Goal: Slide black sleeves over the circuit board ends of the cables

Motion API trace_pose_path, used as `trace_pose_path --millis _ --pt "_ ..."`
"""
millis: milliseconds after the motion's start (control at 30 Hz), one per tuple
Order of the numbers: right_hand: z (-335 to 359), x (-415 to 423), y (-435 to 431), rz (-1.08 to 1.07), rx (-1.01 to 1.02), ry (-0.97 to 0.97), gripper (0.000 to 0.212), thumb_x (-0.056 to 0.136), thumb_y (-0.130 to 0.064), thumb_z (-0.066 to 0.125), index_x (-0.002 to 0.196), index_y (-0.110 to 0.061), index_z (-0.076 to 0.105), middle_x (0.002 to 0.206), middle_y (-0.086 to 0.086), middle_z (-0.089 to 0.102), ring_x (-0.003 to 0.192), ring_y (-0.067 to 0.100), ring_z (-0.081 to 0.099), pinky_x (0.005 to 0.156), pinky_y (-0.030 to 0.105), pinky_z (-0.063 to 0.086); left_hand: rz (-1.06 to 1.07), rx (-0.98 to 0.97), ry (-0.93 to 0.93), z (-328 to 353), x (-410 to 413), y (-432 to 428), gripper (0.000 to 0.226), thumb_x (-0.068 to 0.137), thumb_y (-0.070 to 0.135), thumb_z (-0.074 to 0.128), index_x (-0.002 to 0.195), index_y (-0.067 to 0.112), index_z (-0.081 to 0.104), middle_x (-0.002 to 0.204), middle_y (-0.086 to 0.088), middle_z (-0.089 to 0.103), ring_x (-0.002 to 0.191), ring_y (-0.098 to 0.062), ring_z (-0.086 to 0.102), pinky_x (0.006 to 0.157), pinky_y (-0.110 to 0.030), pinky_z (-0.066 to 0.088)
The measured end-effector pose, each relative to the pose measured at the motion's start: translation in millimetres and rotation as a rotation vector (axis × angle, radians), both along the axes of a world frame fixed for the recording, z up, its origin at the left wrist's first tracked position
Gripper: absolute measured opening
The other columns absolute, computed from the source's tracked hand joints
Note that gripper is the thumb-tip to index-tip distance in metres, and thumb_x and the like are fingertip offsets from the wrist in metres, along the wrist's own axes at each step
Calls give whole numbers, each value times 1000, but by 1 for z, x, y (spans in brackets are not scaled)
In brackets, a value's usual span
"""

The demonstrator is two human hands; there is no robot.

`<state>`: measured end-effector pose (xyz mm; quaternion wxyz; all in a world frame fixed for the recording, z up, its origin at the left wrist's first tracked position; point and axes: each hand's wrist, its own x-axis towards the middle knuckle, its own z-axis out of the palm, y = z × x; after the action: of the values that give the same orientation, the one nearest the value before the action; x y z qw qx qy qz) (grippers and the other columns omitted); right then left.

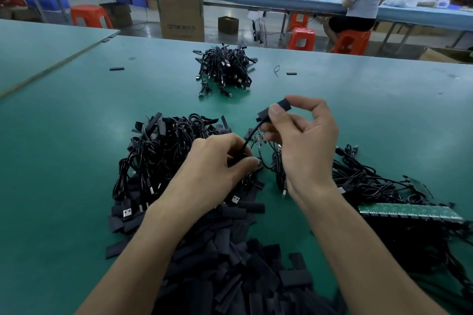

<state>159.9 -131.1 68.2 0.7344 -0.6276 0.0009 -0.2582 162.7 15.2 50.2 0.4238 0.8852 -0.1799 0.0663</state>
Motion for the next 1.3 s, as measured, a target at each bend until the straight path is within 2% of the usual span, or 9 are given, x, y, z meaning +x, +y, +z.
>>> trace_pose_path --millis 133,267,433,533,667,800,933,1100,1300 --pt "-10 12 -12 -100 -82 110 11 102 -22 56 111 -28 60 85 -1 76 81 13 73 72 25 57 161 -187 -111 10 2 6 25 83 44 71 102 28 73 74 23 68 70 11 64 65 -5 49" --pt "-39 25 -31 -117 -689 461 42 101 -22 55 143 -22 49 138 0 57 126 14 52 108 31 39 449 -287 -282 13 12 27 36 88 37 73 117 15 73 81 29 63 67 9 64 67 0 42" --pt "-55 36 -35 35 -1021 799 55 102 -43 47 154 -36 30 150 6 46 138 31 41 109 47 32 554 -9 -172 -7 29 43 39 100 30 60 129 6 66 114 -15 72 105 -34 65 94 -38 45" --pt "-63 35 -34 0 -1022 778 48 101 -35 53 147 -40 39 141 2 56 132 28 47 105 44 33 518 155 -45 -17 37 44 48 104 31 49 142 2 52 144 -17 54 134 -37 47 114 -46 34" --pt "-70 33 -35 -130 -1022 703 47 95 -25 66 139 -29 51 135 3 61 129 27 51 106 42 38 561 207 67 -19 39 43 58 106 39 37 153 4 33 157 -16 37 142 -39 34 116 -51 26" --pt "-66 34 -40 -102 -763 597 51 92 -6 60 141 -18 51 141 7 53 122 18 52 96 23 34 535 140 -36 -17 33 37 59 106 35 41 156 6 27 160 -15 30 147 -33 25 120 -46 18" --pt "-47 25 -40 -30 -459 362 43 87 -8 67 123 -31 65 99 -10 69 64 5 53 71 26 56 502 30 -231 -7 24 31 42 103 32 52 140 13 56 143 -6 50 134 -26 43 115 -35 29" --pt "-29 11 -34 271 -53 159 35 83 3 65 104 -24 72 91 -5 73 93 21 72 88 28 54 260 -306 -161 5 11 18 42 93 50 61 124 22 67 95 23 68 85 5 68 75 -14 55" --pt "-28 3 -33 521 271 129 35 72 0 50 83 -19 77 88 5 73 65 19 68 60 25 55 172 -265 25 -3 14 15 72 88 58 62 151 30 40 133 13 61 101 10 63 80 -12 49"
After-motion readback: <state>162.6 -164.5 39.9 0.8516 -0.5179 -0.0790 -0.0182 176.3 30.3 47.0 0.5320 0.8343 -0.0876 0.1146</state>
